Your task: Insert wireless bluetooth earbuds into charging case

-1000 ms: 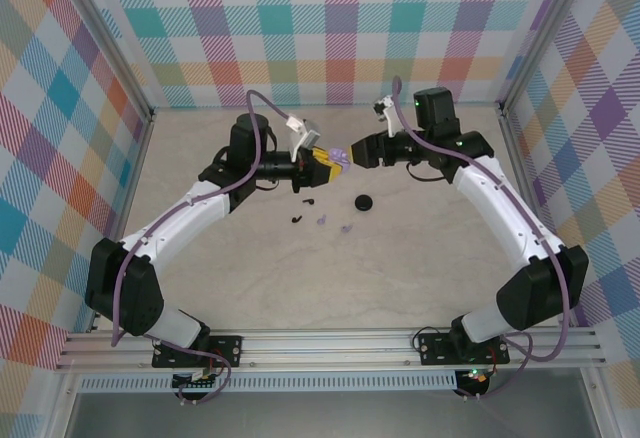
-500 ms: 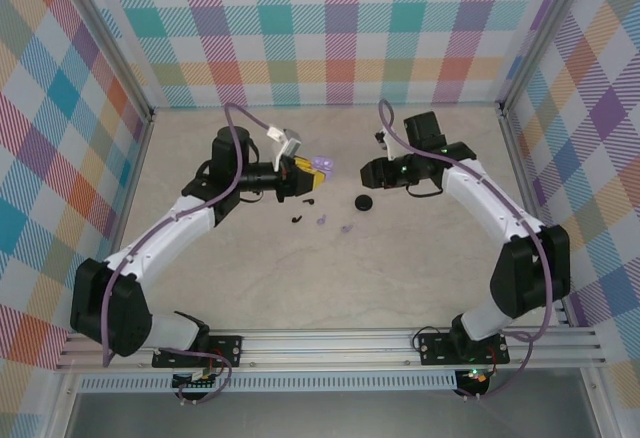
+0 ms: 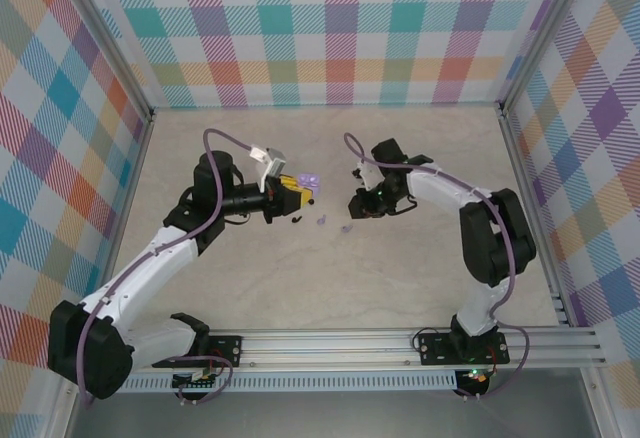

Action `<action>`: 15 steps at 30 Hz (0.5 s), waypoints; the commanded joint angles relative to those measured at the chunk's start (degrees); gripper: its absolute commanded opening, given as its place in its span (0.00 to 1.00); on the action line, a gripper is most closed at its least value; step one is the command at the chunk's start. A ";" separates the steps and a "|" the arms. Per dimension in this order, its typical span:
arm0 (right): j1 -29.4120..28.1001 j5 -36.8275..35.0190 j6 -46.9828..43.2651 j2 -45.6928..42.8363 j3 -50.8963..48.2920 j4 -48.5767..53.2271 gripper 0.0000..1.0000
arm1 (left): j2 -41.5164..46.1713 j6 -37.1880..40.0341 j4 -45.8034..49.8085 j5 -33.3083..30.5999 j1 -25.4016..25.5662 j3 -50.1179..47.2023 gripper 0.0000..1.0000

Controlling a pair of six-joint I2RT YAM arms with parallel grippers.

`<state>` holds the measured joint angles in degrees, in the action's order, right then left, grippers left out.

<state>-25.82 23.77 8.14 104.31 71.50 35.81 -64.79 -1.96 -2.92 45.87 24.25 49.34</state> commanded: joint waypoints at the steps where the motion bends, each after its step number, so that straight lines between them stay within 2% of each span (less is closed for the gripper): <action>1: -0.78 -2.10 -0.55 2.52 2.18 0.64 0.19 | 1.86 -0.67 0.19 -0.76 0.25 -1.18 0.20; 15: -2.13 -3.78 0.64 8.64 6.23 0.10 0.17 | 2.39 -1.33 -0.28 -1.10 0.88 -2.36 0.20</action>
<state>-27.42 21.04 8.19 111.33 76.01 35.46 -63.75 -2.39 -2.94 44.86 24.88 47.68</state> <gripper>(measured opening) 0.169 0.226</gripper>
